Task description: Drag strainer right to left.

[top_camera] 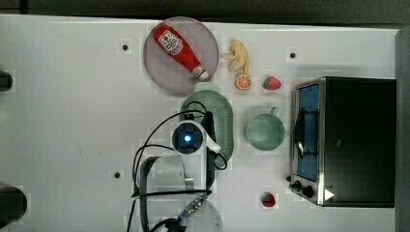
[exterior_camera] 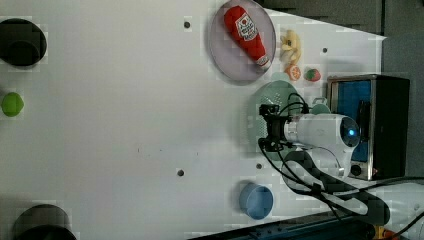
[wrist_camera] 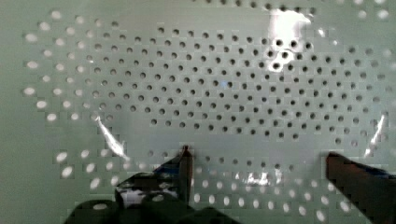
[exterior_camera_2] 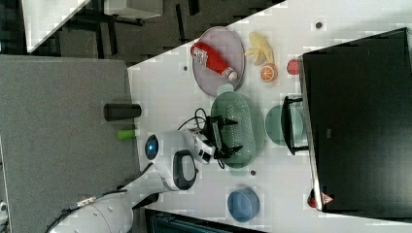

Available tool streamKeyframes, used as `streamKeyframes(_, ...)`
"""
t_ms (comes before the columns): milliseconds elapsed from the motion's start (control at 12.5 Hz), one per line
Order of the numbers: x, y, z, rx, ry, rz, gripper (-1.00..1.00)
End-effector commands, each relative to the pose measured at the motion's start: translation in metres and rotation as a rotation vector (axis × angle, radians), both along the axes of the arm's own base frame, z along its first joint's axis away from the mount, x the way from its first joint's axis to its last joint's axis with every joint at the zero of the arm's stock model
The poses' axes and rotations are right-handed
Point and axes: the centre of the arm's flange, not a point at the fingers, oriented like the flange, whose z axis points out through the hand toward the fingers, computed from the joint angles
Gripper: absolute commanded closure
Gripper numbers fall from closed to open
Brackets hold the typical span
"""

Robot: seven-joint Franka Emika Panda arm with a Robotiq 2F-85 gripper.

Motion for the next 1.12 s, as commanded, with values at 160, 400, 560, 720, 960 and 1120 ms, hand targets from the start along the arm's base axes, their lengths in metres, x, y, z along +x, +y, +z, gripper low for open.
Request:
streamKeyframes(160, 0.005, 0.034, 0.010, 0.002, 0.011, 0.011, -1.00)
streamKeyframes(400, 0.006, 0.047, 0.016, -0.004, 0.043, 0.029, -1.00)
streamKeyframes(560, 0.003, 0.057, 0.017, -0.009, 0.054, 0.014, -1.00)
streamKeyframes(720, 0.002, 0.072, 0.019, -0.011, 0.048, -0.024, -1.00)
streamKeyframes(960, -0.001, 0.101, 0.023, -0.018, 0.054, -0.079, -1.00)
streamKeyframes(1120, -0.003, 0.120, 0.025, -0.024, 0.065, -0.115, -1.00)
